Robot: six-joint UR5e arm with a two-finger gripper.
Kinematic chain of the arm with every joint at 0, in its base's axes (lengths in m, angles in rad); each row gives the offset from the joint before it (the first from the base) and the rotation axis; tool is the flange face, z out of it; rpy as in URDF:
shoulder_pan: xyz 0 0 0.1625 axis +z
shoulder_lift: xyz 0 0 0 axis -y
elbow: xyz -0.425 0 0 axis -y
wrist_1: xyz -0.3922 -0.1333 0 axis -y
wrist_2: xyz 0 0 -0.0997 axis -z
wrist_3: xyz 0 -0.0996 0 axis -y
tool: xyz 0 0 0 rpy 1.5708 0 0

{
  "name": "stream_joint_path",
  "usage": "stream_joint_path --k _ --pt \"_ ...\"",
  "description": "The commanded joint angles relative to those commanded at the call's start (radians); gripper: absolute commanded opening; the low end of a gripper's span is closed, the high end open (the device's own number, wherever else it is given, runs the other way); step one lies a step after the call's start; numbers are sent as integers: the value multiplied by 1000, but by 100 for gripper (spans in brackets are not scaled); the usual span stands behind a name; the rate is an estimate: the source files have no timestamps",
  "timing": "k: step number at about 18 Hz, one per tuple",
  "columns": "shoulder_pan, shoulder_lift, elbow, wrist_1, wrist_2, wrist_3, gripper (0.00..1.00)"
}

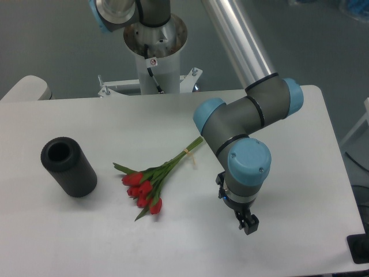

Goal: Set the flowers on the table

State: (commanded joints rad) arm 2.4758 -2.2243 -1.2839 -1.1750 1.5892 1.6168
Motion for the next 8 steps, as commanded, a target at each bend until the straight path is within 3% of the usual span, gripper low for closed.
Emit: stream_joint_path --k 8 --pt "0 2 -9 6 0 0 100"
